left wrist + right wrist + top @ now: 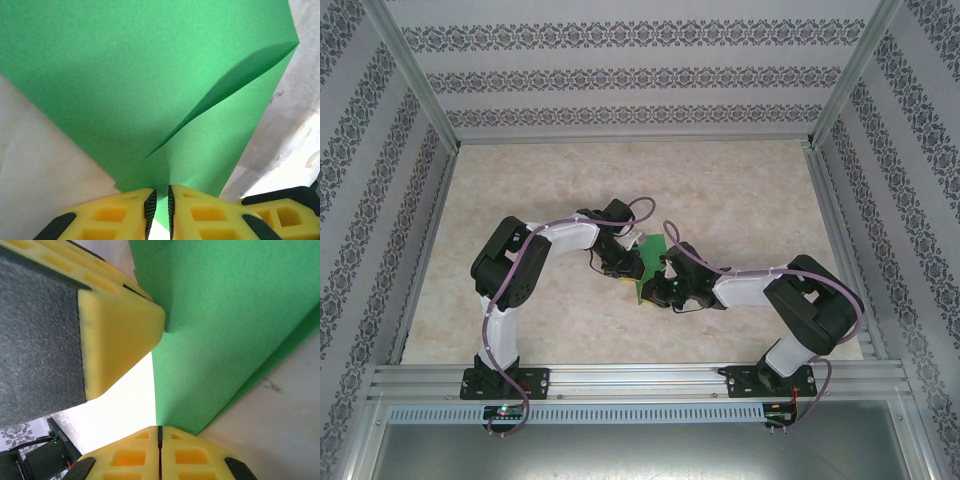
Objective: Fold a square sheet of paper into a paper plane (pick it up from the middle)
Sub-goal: Third fold the triangle at the center of the table.
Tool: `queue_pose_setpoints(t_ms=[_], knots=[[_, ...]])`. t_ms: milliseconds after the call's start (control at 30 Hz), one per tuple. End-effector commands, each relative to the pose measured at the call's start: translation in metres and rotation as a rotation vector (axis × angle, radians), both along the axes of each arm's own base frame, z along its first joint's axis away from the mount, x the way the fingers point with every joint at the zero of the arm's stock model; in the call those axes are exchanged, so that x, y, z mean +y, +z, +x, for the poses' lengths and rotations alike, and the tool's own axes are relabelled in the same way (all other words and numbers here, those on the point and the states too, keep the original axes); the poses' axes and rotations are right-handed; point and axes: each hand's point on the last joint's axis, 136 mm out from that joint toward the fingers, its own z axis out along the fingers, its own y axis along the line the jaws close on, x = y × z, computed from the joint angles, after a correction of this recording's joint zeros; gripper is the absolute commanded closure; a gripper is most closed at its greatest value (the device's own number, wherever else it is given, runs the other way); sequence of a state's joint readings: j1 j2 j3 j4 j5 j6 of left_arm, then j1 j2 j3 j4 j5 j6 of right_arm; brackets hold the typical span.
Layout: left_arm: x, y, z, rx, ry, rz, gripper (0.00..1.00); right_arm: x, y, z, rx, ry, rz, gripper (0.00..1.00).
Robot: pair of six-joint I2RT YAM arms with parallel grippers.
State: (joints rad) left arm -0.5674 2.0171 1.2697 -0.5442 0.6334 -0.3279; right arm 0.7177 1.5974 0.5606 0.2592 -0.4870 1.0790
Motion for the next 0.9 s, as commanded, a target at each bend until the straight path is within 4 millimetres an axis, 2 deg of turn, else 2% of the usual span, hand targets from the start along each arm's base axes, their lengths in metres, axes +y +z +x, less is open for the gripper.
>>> queue_pose_setpoints(t_ms=[0,133,500,867], knots=[[0.043,-0.067,-0.023,0.07,-0.015,0.245,0.78,-0.003,0.001,0.001,-0.007,-0.021,-0.003,0.93],[0.044,-0.069,-0.025,0.073,-0.017,0.247,0.78,-0.006,-0.001,0.0,0.0,-0.021,-0.021,0.93],[0.045,-0.071,-0.028,0.081,-0.016,0.247,0.78,0.013,-0.001,0.001,0.008,0.026,0.006,0.93],[0.044,-0.075,-0.027,0.085,-0.022,0.248,0.78,0.014,-0.008,-0.003,0.03,0.04,-0.009,0.93]])
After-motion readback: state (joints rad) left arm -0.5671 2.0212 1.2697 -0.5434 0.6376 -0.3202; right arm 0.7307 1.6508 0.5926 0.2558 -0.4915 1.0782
